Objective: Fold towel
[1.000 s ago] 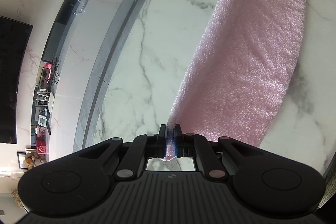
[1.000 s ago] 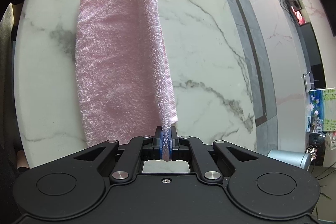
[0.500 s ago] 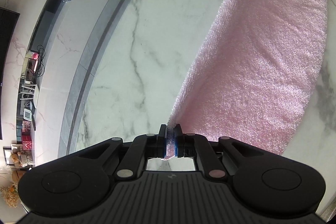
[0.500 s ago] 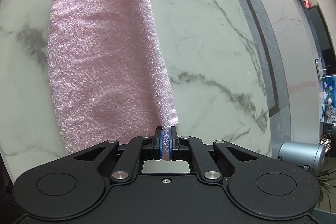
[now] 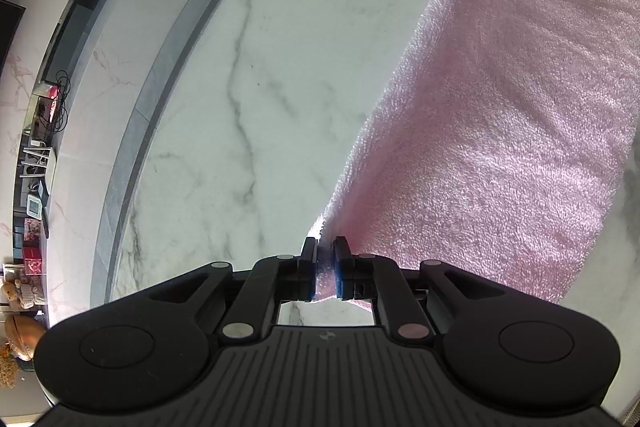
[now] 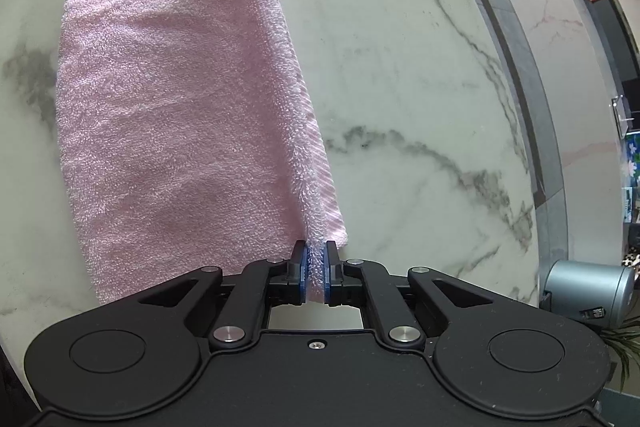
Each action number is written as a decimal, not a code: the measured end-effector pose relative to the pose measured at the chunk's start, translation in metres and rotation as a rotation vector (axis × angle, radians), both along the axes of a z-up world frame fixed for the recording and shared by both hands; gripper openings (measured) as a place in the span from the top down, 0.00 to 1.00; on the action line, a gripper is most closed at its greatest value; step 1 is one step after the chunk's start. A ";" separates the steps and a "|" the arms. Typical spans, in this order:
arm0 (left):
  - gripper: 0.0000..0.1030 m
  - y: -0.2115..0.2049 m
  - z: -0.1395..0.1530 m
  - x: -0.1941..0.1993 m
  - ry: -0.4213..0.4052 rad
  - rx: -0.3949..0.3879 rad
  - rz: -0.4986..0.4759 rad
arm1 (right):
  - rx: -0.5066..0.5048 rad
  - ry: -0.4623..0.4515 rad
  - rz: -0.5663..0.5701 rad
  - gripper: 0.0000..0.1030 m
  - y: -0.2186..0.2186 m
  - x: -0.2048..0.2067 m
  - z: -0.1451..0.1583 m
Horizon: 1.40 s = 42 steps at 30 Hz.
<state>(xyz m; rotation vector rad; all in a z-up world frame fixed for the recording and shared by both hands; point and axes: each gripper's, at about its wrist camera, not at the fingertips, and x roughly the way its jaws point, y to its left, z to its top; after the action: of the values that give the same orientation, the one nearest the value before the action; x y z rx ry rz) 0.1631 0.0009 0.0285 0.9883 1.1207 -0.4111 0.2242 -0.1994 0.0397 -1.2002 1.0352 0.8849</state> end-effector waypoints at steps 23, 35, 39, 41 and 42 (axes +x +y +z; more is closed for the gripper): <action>0.34 0.020 0.045 -0.027 -0.100 -0.041 0.169 | 0.072 -0.117 -0.134 0.31 0.003 -0.030 0.046; 0.26 0.030 0.103 -0.075 -0.218 -0.416 0.423 | 0.353 -0.070 -0.384 0.01 -0.012 -0.075 0.082; 0.21 0.031 0.104 -0.092 -0.229 -0.511 0.474 | 0.492 -0.087 -0.507 0.01 -0.026 -0.094 0.089; 0.15 0.029 0.100 -0.104 -0.247 -0.547 0.493 | 0.560 -0.089 -0.572 0.01 -0.032 -0.104 0.088; 0.07 0.028 0.096 -0.109 -0.257 -0.560 0.504 | 0.596 -0.095 -0.611 0.01 -0.037 -0.109 0.087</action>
<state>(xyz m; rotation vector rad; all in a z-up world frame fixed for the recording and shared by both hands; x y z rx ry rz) 0.0543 0.0290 0.1247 0.2399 0.9056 -0.1617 0.1151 -0.2361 0.1263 -0.3810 0.8943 0.5760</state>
